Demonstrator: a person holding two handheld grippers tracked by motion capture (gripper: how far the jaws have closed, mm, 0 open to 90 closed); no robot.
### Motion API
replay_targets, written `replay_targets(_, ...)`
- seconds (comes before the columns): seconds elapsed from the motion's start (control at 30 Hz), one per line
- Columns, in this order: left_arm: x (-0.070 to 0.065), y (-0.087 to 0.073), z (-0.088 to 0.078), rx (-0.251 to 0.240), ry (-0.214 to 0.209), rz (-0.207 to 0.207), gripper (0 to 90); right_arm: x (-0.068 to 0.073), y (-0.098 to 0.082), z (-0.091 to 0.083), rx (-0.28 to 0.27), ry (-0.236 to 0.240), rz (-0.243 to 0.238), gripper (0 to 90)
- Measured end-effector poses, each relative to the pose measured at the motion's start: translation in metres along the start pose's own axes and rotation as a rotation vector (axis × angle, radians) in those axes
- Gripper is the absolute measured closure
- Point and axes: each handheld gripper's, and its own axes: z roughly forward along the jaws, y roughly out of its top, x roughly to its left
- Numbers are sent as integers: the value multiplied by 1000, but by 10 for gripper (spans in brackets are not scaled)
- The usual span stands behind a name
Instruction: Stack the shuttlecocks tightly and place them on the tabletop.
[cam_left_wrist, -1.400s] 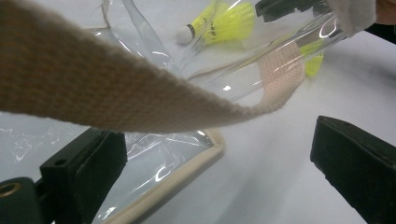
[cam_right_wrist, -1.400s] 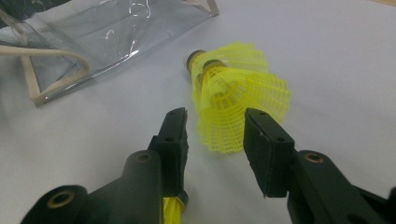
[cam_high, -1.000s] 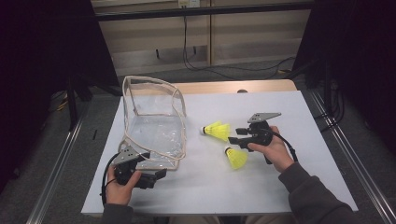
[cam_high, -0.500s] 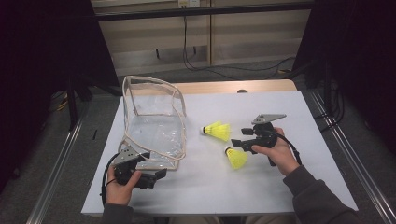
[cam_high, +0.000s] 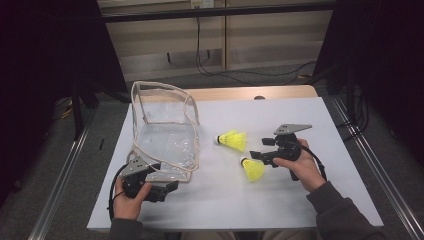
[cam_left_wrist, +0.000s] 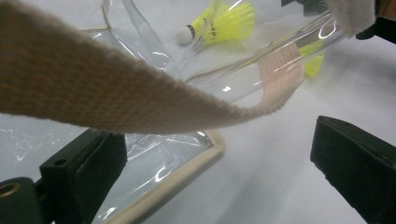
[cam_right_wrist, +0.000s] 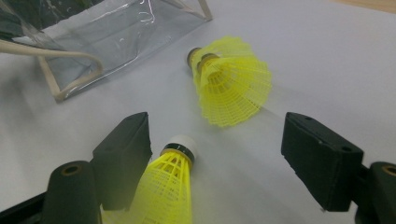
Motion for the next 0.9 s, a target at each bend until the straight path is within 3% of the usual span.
replay_targets(0.9,0,0,0,2,-1,1,35,8,-14,-19,-36,13,1,195)
